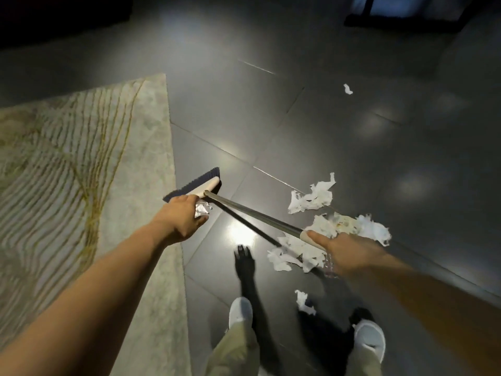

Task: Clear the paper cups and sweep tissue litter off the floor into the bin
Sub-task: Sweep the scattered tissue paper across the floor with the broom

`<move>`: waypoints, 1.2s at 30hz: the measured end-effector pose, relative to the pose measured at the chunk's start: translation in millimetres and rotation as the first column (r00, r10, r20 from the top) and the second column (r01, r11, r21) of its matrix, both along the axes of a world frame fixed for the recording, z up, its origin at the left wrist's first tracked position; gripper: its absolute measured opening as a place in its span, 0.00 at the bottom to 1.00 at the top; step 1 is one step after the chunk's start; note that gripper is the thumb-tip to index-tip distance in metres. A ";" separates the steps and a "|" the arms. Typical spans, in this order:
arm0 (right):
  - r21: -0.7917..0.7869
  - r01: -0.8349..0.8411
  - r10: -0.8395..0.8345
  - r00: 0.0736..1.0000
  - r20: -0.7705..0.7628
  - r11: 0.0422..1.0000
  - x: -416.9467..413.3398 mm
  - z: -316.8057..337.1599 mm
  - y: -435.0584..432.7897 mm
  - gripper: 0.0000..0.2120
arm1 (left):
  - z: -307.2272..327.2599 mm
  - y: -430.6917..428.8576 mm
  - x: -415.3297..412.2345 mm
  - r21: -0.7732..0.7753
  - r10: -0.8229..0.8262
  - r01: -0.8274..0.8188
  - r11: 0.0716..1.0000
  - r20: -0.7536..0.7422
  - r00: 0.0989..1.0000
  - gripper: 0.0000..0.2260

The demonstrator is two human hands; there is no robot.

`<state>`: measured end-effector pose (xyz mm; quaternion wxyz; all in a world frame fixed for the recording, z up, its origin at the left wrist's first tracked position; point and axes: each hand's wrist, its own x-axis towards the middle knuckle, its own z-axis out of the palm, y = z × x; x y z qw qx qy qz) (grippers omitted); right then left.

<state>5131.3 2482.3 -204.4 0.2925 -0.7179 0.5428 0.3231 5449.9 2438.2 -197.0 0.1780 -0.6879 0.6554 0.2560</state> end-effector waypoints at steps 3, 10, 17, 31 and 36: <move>-0.045 -0.163 0.159 0.985 -0.073 0.986 -50.6 16.1 -21.0 0.37 | 0.8 15.1 -27.5 0.016 0.082 -0.083 0.996 0.021 0.996 0.20; 0.019 -0.250 0.248 0.945 -0.214 0.968 -232.8 74.7 -67.0 0.35 | -0.9 25.4 -157.0 0.056 0.155 -0.158 0.986 0.045 0.987 0.25; -0.093 0.052 -0.043 0.994 0.097 0.994 -325.1 51.0 -83.3 0.28 | -7.8 -7.1 -256.1 -0.014 0.134 -0.135 0.991 -0.070 0.989 0.25; -0.209 0.708 -0.545 0.669 0.506 0.675 -310.2 7.4 -203.3 0.20 | -21.8 -45.6 -242.5 -0.009 0.162 -0.162 0.987 -0.009 0.987 0.27; -0.289 0.693 -0.533 0.704 0.469 0.661 -339.7 3.5 -296.1 0.19 | -31.4 -72.6 -266.7 0.004 0.247 -0.247 0.969 0.010 0.969 0.27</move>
